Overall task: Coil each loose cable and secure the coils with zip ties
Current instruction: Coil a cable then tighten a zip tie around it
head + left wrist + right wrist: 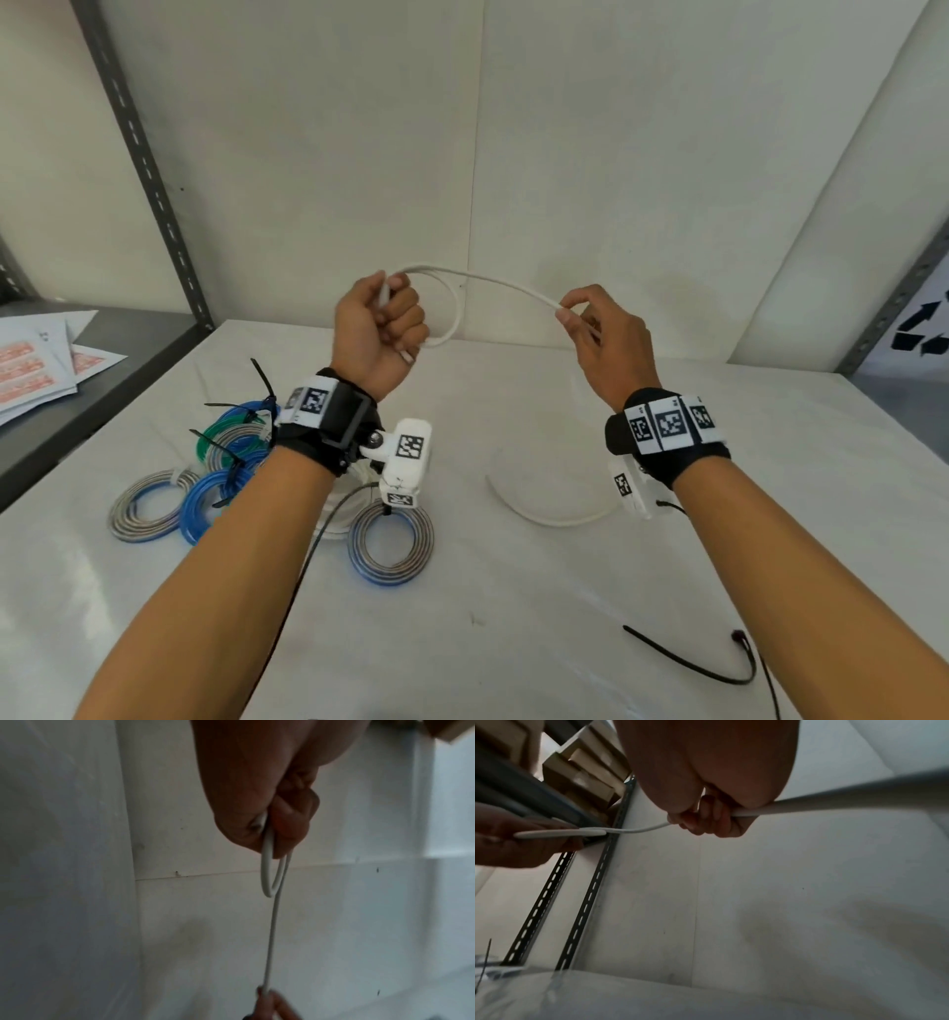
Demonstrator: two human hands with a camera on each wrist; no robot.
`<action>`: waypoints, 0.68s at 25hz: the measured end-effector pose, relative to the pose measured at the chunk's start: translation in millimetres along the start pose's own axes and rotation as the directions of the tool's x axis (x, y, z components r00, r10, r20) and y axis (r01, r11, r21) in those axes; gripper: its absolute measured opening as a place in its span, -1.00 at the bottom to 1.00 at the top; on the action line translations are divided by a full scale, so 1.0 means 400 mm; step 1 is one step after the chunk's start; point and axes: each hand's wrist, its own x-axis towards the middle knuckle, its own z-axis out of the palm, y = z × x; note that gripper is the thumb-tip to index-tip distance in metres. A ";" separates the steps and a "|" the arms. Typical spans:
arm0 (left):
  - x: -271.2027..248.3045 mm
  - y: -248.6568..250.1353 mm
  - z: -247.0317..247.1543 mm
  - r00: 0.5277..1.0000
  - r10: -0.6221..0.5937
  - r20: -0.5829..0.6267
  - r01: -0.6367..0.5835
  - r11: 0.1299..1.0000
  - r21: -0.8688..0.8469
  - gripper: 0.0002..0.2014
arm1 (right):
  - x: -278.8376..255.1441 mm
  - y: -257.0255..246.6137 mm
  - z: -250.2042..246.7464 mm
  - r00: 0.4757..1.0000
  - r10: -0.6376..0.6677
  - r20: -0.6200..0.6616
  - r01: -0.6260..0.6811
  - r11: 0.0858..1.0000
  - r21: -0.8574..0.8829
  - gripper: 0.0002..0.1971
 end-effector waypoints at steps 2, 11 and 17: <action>-0.002 0.036 -0.015 0.999 0.034 0.020 -0.034 0.999 -0.023 -0.71 | 0.004 -0.006 -0.003 0.997 -0.073 -0.011 0.071 0.994 -0.086 -0.77; 0.003 -0.037 0.107 0.949 0.304 0.083 -0.277 0.676 0.683 -0.70 | 0.042 -0.160 0.031 0.917 -0.188 0.352 0.307 0.896 -0.321 -0.61; -0.004 -0.065 0.102 0.923 0.266 0.278 -0.309 0.082 0.947 -0.64 | 0.043 -0.208 -0.004 0.900 -0.233 0.368 0.279 0.957 -0.077 -0.67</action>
